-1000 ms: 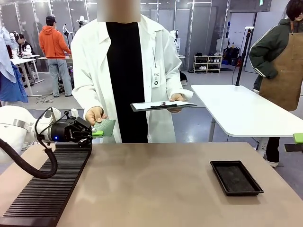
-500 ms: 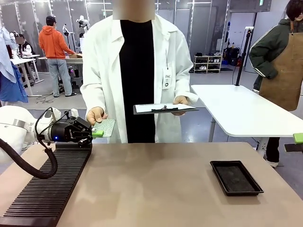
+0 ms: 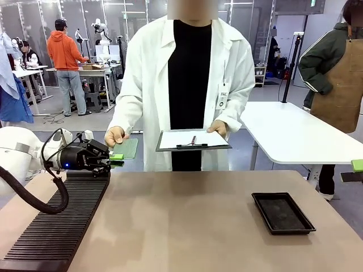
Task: Inspect the PCB.
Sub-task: Release the Blank PCB you were holding.
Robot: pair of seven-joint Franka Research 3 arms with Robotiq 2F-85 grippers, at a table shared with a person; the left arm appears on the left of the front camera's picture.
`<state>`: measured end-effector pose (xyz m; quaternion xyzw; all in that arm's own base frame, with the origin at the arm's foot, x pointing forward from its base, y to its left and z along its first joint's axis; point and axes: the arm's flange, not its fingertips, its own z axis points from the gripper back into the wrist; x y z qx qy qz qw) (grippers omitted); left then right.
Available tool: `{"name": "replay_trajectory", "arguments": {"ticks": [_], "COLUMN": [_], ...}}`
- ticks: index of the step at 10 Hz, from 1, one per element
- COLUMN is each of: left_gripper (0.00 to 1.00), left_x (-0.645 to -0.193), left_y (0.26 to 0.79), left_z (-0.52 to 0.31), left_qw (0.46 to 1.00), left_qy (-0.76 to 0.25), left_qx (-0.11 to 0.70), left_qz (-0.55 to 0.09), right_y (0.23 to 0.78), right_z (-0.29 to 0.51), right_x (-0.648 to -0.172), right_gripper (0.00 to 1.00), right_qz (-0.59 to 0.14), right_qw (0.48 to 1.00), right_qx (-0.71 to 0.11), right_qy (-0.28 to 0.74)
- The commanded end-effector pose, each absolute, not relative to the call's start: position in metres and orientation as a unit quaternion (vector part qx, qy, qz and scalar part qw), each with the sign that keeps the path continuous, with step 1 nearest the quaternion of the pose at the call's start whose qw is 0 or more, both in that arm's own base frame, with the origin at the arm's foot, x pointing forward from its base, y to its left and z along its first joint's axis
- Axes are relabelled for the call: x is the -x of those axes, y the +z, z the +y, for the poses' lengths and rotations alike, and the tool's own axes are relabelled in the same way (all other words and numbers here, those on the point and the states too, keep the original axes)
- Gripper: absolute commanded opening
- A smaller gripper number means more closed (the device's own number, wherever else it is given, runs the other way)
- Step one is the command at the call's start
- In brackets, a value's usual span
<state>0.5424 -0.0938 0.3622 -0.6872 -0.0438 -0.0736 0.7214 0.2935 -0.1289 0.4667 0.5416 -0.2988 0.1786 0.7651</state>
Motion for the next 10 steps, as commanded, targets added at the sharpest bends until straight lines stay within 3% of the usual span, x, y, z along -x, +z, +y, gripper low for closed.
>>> {"name": "replay_trajectory", "arguments": {"ticks": [1, 2, 3, 4, 5, 10], "left_gripper": [0.60, 0.59, 0.88, 0.87, 1.00, 1.00], "left_x": [-0.5370, -0.5367, -0.5362, -0.5355, -0.5351, -0.5360], "left_y": [0.3632, 0.3625, 0.3606, 0.3592, 0.3587, 0.3586], "left_z": [-0.0896, -0.0885, -0.0886, -0.0890, -0.0893, -0.0914], "left_qw": [0.711, 0.710, 0.710, 0.709, 0.709, 0.707], "left_qy": [-0.076, -0.073, -0.073, -0.073, -0.074, -0.080], "left_qx": [0.697, 0.698, 0.699, 0.699, 0.699, 0.702], "left_qz": [-0.050, -0.057, -0.054, -0.054, -0.054, -0.047], "right_y": [0.4672, 0.4672, 0.4672, 0.4672, 0.4672, 0.4672], "right_z": [-0.1291, -0.1291, -0.1291, -0.1291, -0.1291, -0.1291], "right_x": [-0.2951, -0.2951, -0.2951, -0.2951, -0.2951, -0.2951], "right_gripper": [1.00, 1.00, 1.00, 1.00, 1.00, 1.00], "right_qz": [-0.306, -0.306, -0.306, -0.306, -0.306, -0.306], "right_qw": [0.761, 0.761, 0.761, 0.761, 0.761, 0.761], "right_qx": [-0.542, -0.542, -0.542, -0.542, -0.542, -0.542], "right_qy": [0.184, 0.184, 0.184, 0.184, 0.184, 0.184]}}
